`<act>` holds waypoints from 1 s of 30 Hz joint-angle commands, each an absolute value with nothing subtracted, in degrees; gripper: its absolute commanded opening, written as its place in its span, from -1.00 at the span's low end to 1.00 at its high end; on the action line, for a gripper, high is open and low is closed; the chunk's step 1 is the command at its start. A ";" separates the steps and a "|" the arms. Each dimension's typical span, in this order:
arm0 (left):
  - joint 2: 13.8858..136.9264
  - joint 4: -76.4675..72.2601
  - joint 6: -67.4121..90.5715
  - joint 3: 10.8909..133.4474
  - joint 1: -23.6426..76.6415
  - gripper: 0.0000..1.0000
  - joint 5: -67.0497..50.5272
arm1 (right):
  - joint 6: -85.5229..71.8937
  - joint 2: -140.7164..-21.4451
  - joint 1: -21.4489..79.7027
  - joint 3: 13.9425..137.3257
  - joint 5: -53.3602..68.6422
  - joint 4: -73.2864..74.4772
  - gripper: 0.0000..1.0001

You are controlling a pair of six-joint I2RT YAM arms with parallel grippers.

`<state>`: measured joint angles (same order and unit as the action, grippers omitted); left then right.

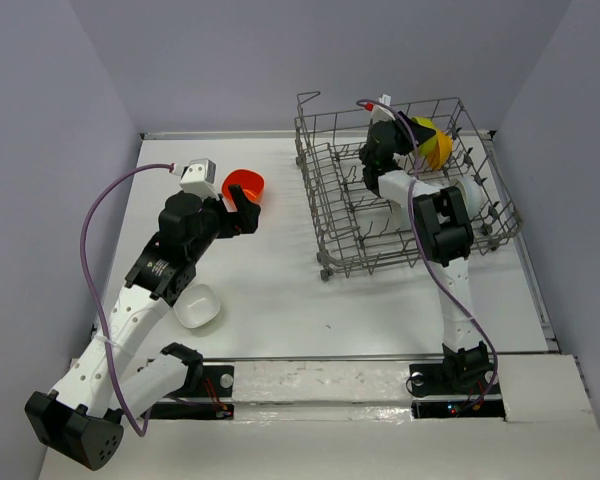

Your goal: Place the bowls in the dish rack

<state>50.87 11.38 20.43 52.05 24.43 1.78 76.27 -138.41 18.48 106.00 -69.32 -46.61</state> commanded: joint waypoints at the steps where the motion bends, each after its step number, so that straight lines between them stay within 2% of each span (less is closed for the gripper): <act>1: 50.71 9.05 20.04 51.33 24.79 0.98 2.37 | 74.97 -139.39 19.07 105.64 -69.96 -47.90 -0.28; 30: 50.89 9.14 19.95 51.24 24.79 0.98 2.81 | 70.49 -141.86 21.27 108.02 -70.49 -41.66 -0.14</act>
